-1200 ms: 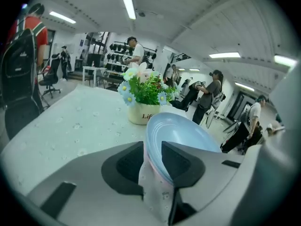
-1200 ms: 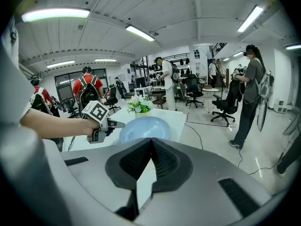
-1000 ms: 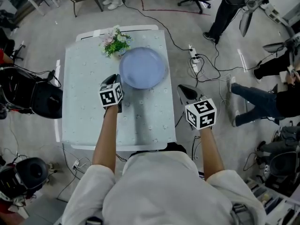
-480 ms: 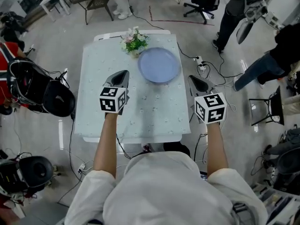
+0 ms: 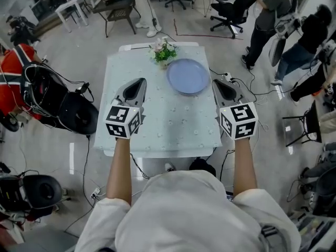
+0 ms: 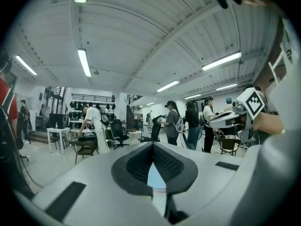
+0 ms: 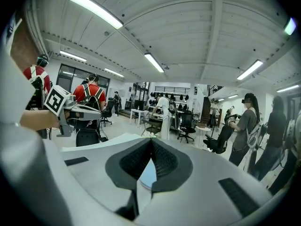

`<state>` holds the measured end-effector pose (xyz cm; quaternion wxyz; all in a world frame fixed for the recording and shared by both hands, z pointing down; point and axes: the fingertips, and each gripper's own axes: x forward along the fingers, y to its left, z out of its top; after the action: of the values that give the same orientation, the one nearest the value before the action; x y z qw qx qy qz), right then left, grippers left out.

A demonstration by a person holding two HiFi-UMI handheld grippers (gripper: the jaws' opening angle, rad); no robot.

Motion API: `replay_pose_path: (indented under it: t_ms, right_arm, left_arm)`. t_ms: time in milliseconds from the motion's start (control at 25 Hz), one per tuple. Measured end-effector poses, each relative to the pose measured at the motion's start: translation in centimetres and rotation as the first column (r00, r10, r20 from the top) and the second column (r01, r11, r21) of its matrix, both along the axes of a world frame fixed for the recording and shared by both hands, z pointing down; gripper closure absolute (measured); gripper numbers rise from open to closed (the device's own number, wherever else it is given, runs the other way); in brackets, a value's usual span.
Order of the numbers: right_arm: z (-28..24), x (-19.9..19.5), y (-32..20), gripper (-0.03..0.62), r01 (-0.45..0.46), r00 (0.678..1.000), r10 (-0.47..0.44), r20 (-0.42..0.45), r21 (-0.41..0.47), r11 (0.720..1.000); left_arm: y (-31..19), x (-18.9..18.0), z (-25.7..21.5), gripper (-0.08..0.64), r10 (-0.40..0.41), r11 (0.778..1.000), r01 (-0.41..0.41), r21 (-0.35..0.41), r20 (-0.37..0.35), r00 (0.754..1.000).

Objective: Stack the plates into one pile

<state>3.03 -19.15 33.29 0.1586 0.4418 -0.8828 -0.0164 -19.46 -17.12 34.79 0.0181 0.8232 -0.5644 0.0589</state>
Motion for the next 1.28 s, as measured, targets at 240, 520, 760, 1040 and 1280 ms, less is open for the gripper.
replay_pose_path:
  t_ms: [240, 520, 760, 1040, 1280]
  right_arm:
    - [-3.3, -1.8, 2.1, 0.578, 0.042, 0.999, -0.043, 0.011, 0.073, 0.996]
    - [-4.7, -3.3, 3.6, 0.58, 0.081, 0.996, -0.077, -0.039, 0.132, 0.988]
    - [-5.0, -3.7, 4.2, 0.58, 0.091, 0.995, -0.086, -0.042, 0.13, 0.987]
    - [-4.4, -4.0, 4.4, 0.58, 0.096, 0.995, -0.09, -0.051, 0.122, 0.988]
    - [-3.7, -4.0, 4.6, 0.58, 0.098, 0.994, -0.092, -0.06, 0.111, 0.989]
  left_arm:
    - [3.6, 0.4, -4.3, 0.543, 0.045, 0.994, -0.042, 0.103, -0.028, 0.999]
    - [5.5, 1.1, -6.0, 0.543, 0.068, 0.989, -0.072, 0.131, 0.033, 0.997]
    - [6.3, 1.6, -6.8, 0.543, 0.064, 0.985, -0.076, 0.156, 0.079, 0.995]
    - [6.4, 1.4, -5.7, 0.545, 0.072, 0.988, -0.084, 0.13, 0.091, 0.993]
    - [6.4, 1.3, -5.1, 0.545, 0.061, 0.99, -0.074, 0.122, 0.109, 0.992]
